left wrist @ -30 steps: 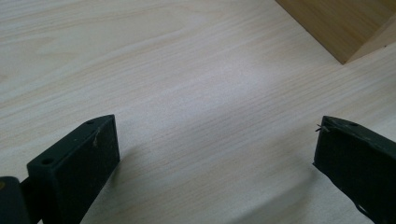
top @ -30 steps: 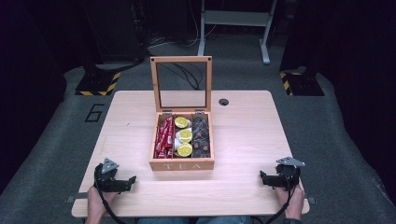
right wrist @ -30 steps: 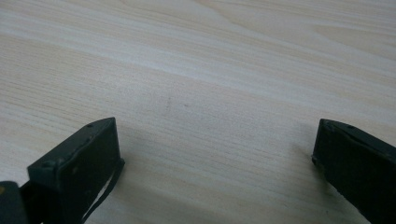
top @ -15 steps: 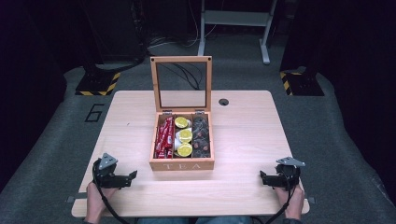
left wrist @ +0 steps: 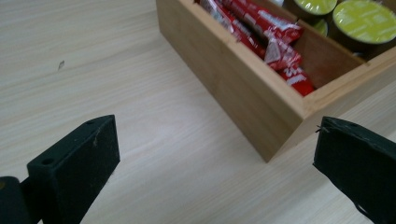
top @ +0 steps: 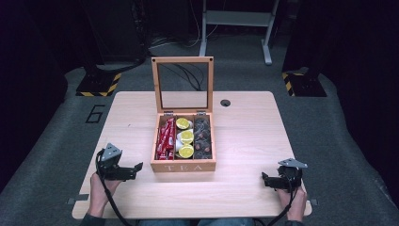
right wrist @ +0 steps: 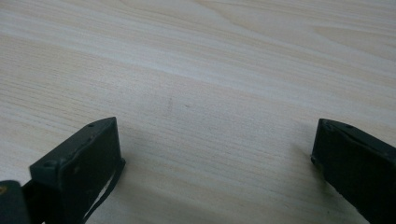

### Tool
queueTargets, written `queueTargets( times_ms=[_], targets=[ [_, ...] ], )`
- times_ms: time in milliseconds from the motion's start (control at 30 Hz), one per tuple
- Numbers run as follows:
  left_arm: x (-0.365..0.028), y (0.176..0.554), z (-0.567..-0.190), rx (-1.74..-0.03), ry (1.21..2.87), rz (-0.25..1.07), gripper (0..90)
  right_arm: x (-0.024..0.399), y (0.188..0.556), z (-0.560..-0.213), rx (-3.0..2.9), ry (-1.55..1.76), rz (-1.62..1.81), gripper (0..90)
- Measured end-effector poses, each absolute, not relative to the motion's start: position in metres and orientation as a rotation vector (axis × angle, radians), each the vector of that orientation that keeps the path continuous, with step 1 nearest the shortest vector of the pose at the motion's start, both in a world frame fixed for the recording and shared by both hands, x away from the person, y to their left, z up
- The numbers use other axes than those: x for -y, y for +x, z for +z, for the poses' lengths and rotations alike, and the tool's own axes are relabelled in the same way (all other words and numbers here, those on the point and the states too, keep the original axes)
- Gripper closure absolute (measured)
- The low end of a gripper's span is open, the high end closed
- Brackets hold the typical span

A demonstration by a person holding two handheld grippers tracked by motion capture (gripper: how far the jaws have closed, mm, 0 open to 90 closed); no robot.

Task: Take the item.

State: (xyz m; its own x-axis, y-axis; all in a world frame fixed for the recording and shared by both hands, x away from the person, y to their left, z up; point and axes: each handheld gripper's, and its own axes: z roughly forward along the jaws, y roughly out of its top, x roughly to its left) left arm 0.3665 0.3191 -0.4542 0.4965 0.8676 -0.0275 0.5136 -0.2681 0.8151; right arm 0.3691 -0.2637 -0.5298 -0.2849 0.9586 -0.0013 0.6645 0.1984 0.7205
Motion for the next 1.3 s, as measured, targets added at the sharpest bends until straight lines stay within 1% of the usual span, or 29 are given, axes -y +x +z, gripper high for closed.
queueTargets(
  times_ms=[233,467,900,1300],
  targets=[
    [-0.293,0.381,-0.431,-1.058,1.967,0.565,0.2,0.264,0.369,-0.53,-2.029,1.507,0.859,0.7],
    [-0.271,0.393,-0.422,-1.01,1.989,0.535,0.2,0.264,0.369,-0.53,-2.027,1.509,0.861,0.7],
    [-0.217,0.415,-0.426,-0.914,2.05,0.45,0.2,0.264,0.369,-0.53,-2.026,1.506,0.864,1.0],
    [-0.18,0.429,-0.439,-0.891,2.112,0.4,1.2,0.264,0.368,-0.53,-2.031,1.502,0.864,1.2]
  ],
)
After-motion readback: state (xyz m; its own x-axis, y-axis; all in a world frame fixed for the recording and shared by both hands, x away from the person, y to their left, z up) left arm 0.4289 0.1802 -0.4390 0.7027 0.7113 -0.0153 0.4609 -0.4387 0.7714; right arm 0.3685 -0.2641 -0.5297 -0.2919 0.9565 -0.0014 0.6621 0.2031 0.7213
